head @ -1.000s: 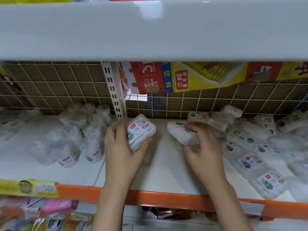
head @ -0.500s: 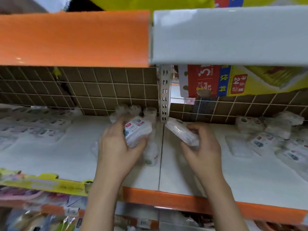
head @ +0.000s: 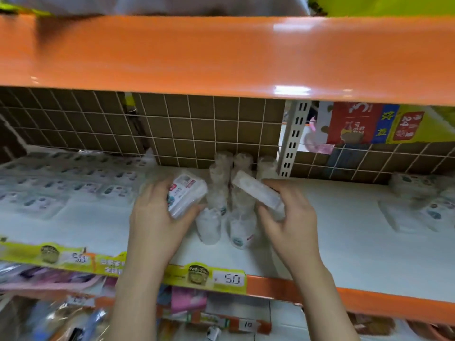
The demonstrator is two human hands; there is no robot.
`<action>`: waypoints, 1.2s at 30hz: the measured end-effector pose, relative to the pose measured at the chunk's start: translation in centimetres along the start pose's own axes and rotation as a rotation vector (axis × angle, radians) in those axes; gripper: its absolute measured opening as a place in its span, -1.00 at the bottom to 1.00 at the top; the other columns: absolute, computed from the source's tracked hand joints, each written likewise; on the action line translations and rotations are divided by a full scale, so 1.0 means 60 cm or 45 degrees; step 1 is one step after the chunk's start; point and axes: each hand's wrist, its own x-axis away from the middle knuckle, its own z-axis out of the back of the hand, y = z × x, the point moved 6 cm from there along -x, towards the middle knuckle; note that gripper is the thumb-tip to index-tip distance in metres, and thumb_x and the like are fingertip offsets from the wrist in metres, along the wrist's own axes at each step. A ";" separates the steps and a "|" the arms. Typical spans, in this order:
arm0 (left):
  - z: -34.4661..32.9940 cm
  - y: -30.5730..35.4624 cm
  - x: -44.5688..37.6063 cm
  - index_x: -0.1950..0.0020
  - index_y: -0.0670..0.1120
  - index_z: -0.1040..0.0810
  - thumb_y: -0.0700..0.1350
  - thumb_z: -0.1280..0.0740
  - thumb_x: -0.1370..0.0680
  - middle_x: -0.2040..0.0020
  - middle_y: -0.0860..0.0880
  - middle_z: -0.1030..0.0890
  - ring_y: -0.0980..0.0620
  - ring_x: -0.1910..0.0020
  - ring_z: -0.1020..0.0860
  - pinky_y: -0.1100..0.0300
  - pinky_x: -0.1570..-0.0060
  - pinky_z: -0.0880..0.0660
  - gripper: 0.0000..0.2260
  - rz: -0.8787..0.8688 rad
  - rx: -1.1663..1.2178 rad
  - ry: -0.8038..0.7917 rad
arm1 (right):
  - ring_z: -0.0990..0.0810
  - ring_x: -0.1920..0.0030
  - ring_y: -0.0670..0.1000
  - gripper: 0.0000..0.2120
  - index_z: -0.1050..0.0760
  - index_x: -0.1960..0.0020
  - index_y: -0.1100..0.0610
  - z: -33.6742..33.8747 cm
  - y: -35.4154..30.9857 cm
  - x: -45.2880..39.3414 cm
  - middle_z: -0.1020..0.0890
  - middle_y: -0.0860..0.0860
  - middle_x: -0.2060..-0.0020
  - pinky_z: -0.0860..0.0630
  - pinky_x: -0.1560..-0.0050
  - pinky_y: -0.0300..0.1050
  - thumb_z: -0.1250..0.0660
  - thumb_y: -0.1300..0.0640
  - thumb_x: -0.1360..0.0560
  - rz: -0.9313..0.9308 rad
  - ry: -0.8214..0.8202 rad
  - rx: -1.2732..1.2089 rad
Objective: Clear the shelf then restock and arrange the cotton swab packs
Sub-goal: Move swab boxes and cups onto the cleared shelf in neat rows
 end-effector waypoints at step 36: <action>0.111 -0.463 -0.162 -0.38 0.05 -0.40 0.53 -0.11 -0.27 -0.28 -0.02 -0.49 -0.08 -0.25 -0.42 0.05 -0.22 -0.32 -0.17 -0.072 -0.121 -0.407 | -0.43 -0.07 -0.19 -0.42 -0.23 -0.38 -0.07 -0.445 -0.204 0.025 -0.47 -0.13 -0.13 -0.26 0.00 -0.57 -0.35 -0.17 -0.45 -0.374 -0.311 -0.059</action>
